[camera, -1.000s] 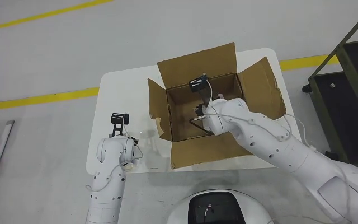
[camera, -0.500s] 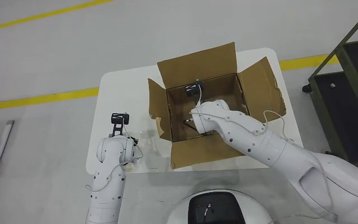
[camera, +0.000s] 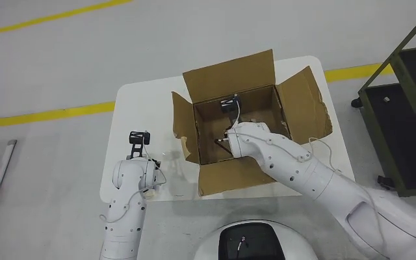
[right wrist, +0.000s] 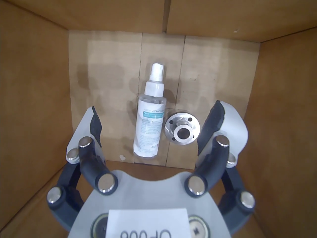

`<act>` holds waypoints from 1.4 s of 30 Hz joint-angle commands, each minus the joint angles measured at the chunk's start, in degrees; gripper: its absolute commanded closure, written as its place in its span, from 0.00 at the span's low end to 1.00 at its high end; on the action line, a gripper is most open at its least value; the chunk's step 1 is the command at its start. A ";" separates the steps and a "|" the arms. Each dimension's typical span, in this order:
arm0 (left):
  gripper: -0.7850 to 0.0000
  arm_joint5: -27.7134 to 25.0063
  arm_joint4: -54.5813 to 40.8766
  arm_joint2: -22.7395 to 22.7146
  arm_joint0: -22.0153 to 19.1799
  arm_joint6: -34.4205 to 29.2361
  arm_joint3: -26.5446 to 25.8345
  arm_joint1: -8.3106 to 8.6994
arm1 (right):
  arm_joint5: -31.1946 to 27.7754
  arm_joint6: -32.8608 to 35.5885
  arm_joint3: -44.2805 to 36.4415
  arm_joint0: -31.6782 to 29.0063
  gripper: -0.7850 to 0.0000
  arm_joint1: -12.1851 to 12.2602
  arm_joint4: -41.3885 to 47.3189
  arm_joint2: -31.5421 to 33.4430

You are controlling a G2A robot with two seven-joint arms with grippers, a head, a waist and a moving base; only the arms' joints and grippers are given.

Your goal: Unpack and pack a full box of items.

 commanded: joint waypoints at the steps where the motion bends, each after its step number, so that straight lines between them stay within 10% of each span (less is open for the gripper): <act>1: 0.00 0.00 0.00 0.00 0.00 0.00 0.00 0.00 | -0.46 -0.37 0.49 -0.59 0.51 -0.02 0.42 0.77; 36: 0.00 0.00 0.00 0.00 0.00 0.00 0.00 0.00 | -5.02 -0.25 8.23 -2.80 0.53 -3.72 -2.35 4.23; 40: 0.00 0.00 0.00 0.00 0.00 0.00 0.00 0.00 | -5.29 -0.20 8.58 -2.88 0.69 -4.08 -2.83 4.68; 42: 0.00 0.00 0.00 0.00 0.00 0.00 0.00 0.00 | -5.41 -0.12 8.63 -2.84 0.99 -4.24 -3.22 4.92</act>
